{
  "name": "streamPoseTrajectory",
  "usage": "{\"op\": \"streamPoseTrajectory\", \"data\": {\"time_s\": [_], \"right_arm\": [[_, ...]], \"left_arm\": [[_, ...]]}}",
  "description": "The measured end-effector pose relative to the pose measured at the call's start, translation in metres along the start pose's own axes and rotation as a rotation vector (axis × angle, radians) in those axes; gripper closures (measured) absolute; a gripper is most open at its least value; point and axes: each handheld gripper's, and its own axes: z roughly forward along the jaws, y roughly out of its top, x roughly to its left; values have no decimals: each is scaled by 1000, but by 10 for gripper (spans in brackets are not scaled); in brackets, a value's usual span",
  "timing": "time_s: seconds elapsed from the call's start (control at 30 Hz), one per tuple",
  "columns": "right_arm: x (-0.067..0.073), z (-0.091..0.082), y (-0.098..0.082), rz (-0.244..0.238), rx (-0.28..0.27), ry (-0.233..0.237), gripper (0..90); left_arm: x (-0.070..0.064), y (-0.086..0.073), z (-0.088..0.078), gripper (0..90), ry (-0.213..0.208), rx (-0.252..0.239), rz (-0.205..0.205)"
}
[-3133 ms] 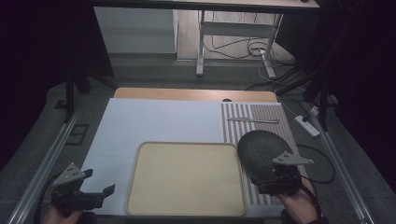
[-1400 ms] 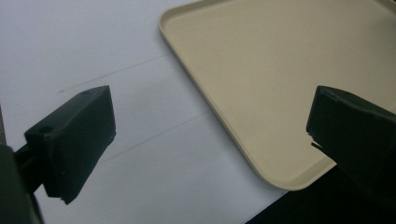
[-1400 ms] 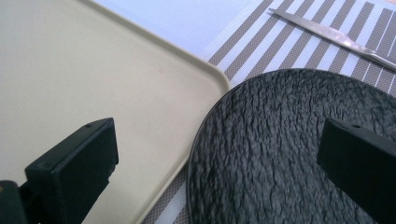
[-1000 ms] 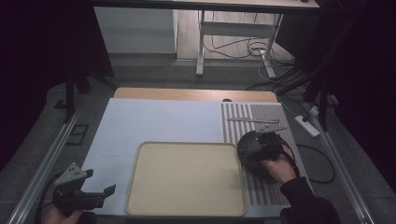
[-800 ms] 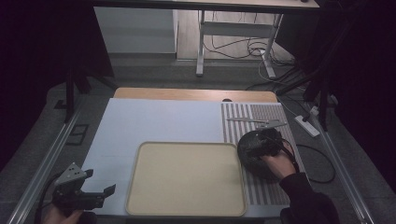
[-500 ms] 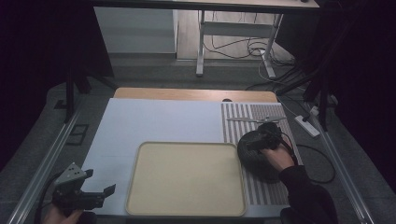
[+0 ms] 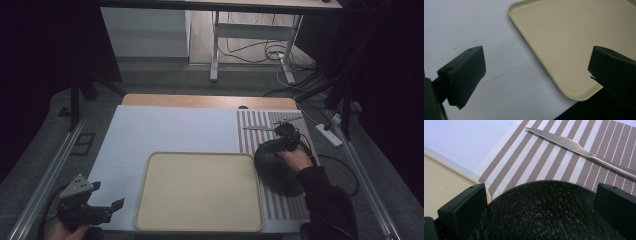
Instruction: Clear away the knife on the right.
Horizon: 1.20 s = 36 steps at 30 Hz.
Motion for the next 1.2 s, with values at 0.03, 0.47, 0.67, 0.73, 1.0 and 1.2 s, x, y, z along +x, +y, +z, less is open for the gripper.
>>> {"op": "streamPoseTrajectory", "data": {"time_s": [0.03,0.47,0.67,0.73,1.0,1.2], "right_arm": [[-2,1,1,2,5,-2,0],[-24,19,21,35,42,-50,0],[-31,28,27,31,51,-72,0],[-35,33,29,29,56,-92,0],[-49,45,35,29,88,-132,0],[-67,54,37,62,118,-143,27]], "left_arm": [[0,0,0,23,0,-1,1],[0,0,1,23,0,8,8],[-1,1,1,24,0,10,10],[-1,1,1,24,-1,12,11],[-1,1,2,24,-2,15,13],[-1,1,2,24,-5,17,13]]}}
